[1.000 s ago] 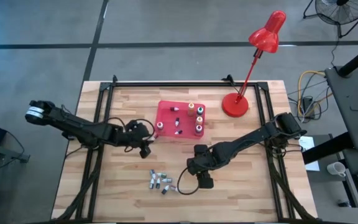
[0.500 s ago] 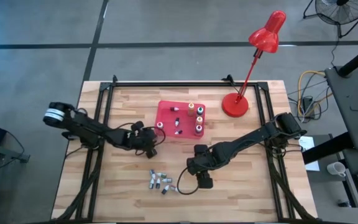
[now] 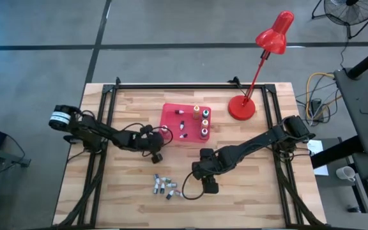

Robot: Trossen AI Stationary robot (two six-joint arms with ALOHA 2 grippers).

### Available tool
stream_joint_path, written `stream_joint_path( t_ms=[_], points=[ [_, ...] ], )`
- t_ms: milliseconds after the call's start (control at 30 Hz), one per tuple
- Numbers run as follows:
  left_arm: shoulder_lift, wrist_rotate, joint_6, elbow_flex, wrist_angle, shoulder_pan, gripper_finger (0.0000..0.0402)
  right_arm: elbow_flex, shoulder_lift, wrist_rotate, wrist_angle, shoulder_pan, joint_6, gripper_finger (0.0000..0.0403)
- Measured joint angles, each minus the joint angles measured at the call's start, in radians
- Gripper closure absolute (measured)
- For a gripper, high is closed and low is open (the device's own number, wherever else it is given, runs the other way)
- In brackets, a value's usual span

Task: Pick & Place food coloring
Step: Put the small red food coloring bottle into the pink bin

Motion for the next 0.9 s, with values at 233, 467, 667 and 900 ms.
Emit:
stream_joint_path(
  t_ms=[233, 467, 667, 900],
  points=[
    [-0.167, 0.209, -0.01, 0.047, 0.009, -0.031, 0.0368, -0.002, 0.0, 0.025, -0.01, 0.0, -0.005, 0.0174],
    [-0.289, -0.032, 0.177, 0.223, 0.018, 0.077, 0.0351, -0.003, 0.0, 0.054, -0.004, -0.001, -0.008, 0.0174],
    [-0.169, 0.033, 0.128, 0.372, -0.062, 0.213, 0.0259, -0.003, 0.0, 0.053, 0.055, -0.003, -0.051, 0.0166],
    [-0.121, 0.179, 0.154, 0.524, -0.421, 0.152, 0.0213, -0.003, 0.0, 0.051, 0.06, -0.006, -0.064, 0.0155]
  ],
)
